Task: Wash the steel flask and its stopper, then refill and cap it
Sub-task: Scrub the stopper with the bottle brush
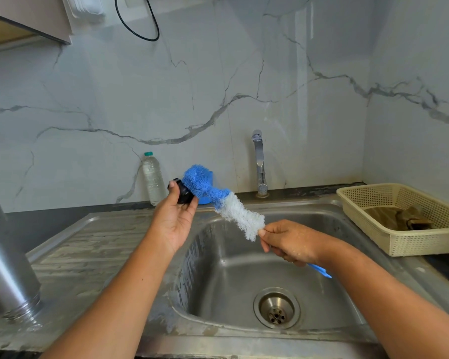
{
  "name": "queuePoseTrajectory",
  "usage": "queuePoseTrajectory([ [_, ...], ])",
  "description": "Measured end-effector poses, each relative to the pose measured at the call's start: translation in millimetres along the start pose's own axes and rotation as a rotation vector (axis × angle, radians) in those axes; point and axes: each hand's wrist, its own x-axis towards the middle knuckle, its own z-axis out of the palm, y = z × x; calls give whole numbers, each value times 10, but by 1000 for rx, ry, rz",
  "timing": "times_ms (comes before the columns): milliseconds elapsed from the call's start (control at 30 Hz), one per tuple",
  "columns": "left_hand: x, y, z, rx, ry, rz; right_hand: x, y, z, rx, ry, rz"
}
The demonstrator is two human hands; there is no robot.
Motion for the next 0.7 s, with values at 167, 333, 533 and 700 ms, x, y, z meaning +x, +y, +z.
queuePoseTrajectory([
  [167,-85,-109,6,121,-120,-80,17,-1,0,43,34,-19],
  [333,-11,-14,14,31,-27,-7,3,28,-22,43,-48,-6],
  [533,-93,-21,13,118,-151,-96,37,46,43,56,-23,-7],
  [700,-78,-25,-18,144,-146,-98,30,35,33,68,-15,-15],
])
